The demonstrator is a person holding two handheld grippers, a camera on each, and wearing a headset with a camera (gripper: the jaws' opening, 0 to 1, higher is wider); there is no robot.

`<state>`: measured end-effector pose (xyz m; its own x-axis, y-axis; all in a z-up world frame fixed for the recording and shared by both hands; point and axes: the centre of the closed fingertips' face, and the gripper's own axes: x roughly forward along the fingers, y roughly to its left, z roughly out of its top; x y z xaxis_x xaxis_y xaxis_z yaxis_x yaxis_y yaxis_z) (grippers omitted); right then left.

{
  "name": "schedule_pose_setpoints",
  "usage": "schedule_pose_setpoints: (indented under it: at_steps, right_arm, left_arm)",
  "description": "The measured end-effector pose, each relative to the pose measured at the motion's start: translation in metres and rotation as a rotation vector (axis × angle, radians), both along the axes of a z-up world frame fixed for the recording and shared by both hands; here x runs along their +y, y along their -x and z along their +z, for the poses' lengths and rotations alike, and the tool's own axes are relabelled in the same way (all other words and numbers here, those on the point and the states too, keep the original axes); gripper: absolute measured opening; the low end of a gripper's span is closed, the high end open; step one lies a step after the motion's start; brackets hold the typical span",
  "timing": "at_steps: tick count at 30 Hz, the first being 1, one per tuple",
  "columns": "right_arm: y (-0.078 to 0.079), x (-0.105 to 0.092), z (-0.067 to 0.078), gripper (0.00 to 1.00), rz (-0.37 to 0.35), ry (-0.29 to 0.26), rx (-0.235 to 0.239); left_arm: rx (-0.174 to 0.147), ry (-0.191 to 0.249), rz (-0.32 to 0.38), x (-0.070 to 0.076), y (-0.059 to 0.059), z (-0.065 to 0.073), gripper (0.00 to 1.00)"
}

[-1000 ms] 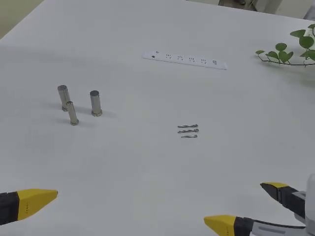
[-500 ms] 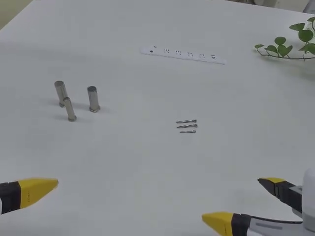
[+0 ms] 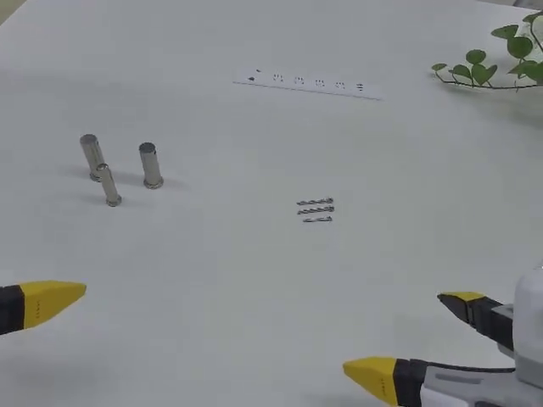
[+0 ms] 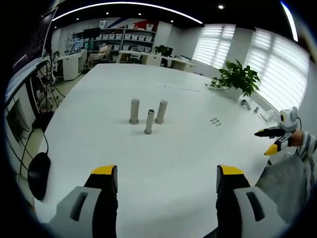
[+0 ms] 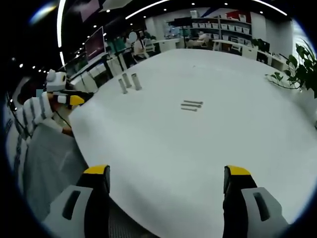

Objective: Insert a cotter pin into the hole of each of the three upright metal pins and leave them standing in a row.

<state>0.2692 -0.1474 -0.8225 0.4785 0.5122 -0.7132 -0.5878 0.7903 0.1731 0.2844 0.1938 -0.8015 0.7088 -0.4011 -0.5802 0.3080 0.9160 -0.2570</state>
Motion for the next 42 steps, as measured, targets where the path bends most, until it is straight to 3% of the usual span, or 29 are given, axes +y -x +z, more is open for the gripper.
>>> schedule_pose_setpoints:
  at_steps: [11, 13, 15, 25, 31, 35, 37, 42]
  right_arm:
    - [-0.001, 0.002, -0.001, 0.97, -0.017, 0.0, 0.005]
    - [-0.001, 0.002, 0.0, 0.97, -0.022, -0.001, 0.004]
    - [-0.001, 0.002, 0.0, 0.97, -0.023, 0.002, 0.004]
    - [0.0, 0.004, -0.003, 0.97, -0.021, 0.006, 0.012]
    - [-0.001, 0.006, -0.004, 0.97, -0.023, -0.006, 0.022]
    - [-0.001, 0.007, -0.004, 0.97, -0.021, -0.004, 0.023]
    - [0.0, 0.008, -0.004, 0.97, -0.019, -0.005, 0.025]
    - [0.0, 0.008, -0.004, 0.97, -0.02, -0.005, 0.027]
  left_arm:
    - [-0.057, -0.053, -0.057, -0.003, -0.038, 0.007, 0.76]
    - [-0.06, -0.059, -0.064, -0.005, -0.044, 0.008, 0.73]
    - [-0.084, -0.071, -0.071, -0.006, -0.051, 0.01, 0.69]
    - [-0.121, -0.071, -0.066, -0.01, -0.079, 0.014, 0.57]
    - [-0.113, -0.068, -0.073, -0.016, -0.089, 0.008, 0.48]
    - [-0.097, -0.083, -0.077, -0.016, -0.096, 0.001, 0.47]
    - [-0.087, -0.066, -0.069, -0.017, -0.099, -0.001, 0.44]
    - [-0.088, -0.074, -0.072, -0.02, -0.105, -0.004, 0.42]
